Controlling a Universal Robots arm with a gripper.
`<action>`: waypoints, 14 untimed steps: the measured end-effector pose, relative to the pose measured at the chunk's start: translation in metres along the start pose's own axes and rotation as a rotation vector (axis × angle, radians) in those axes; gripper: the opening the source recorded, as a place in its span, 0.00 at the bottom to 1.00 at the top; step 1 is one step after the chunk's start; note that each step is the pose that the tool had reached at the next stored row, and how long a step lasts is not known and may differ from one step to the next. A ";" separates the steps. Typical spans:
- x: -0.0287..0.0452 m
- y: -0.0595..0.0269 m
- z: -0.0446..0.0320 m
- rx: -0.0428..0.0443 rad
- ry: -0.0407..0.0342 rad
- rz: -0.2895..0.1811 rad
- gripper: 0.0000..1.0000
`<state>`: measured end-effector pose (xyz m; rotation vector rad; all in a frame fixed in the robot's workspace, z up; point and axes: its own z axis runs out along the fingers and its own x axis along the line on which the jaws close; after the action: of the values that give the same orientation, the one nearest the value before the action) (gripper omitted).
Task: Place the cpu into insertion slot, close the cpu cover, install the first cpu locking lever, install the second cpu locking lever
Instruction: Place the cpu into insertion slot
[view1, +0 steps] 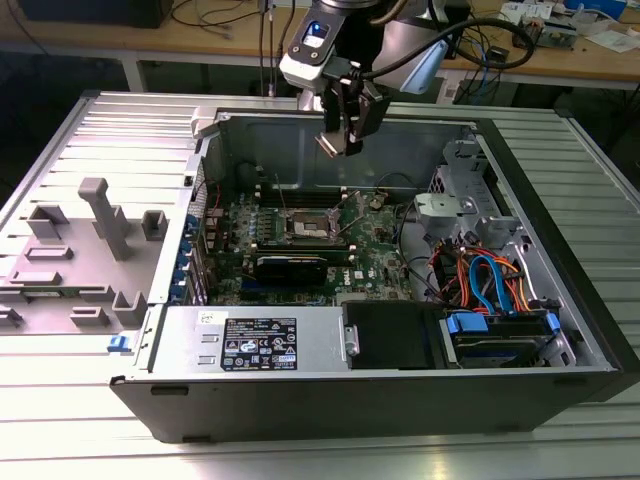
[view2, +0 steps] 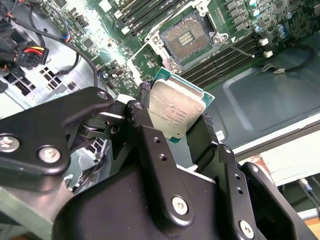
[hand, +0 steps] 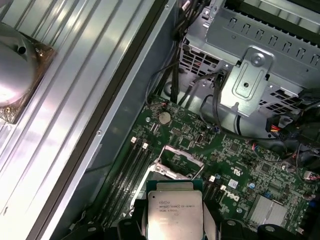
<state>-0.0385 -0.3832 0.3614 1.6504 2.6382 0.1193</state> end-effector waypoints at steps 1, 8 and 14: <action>0.0000 0.0000 0.0001 -0.0001 -0.0008 0.010 0.54; 0.0000 0.0000 0.0003 -0.0005 -0.0025 0.031 0.54; 0.0000 0.0000 0.0003 -0.0006 -0.0034 0.042 0.54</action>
<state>-0.0385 -0.3832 0.3611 1.7044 2.6017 0.1182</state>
